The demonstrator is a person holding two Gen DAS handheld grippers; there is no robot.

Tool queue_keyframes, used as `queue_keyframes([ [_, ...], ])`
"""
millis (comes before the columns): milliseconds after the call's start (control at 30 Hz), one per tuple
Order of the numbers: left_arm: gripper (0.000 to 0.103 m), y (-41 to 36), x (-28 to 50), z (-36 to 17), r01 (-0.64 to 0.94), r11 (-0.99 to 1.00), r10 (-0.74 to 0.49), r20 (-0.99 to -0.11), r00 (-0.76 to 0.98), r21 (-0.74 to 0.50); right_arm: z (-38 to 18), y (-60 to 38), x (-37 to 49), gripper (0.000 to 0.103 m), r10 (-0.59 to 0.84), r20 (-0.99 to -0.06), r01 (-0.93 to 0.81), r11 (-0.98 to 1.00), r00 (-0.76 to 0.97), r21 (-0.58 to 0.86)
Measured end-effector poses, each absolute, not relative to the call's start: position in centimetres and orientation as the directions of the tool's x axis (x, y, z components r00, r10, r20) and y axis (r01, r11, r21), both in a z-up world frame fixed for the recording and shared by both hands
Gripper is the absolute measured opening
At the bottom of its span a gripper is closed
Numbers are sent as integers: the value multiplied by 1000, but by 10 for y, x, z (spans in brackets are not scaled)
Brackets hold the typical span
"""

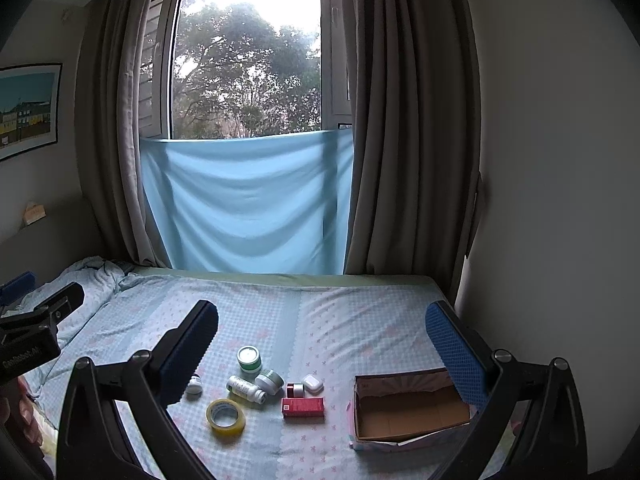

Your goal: Organize rigid objects

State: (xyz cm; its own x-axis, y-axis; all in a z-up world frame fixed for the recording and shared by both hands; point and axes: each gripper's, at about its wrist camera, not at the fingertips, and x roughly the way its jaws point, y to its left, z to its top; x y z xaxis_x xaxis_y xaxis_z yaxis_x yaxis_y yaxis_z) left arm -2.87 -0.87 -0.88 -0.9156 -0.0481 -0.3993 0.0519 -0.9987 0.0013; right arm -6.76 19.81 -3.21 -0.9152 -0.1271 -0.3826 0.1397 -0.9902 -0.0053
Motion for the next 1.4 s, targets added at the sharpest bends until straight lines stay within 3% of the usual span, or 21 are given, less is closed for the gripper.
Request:
queue_keyframes([
  [333,102,-6,-32,-9,55,-998,-45,-393,-918,-13,-34,205,-75,103,-134,-385,145,-989,-913,1],
  [367,102,-5,-33,-9,161,-987,-142,-391,-909,-18,-35,205,-75,103,-136,-386,147,-989,-912,2],
  [400,102,-4,-33,-9,174,-985,-153,-388,-909,-20,-35,206,-76,103,-137,-386,148,-989,-912,3],
  [767,102,2,-38,-5,178,-984,-166,-361,-918,0,-35,203,-81,103,-162,-374,170,-985,-913,12],
  [1400,102,-8,-52,-6,211,-977,-180,-427,-886,-25,-39,206,-96,103,-188,-403,190,-981,-896,35],
])
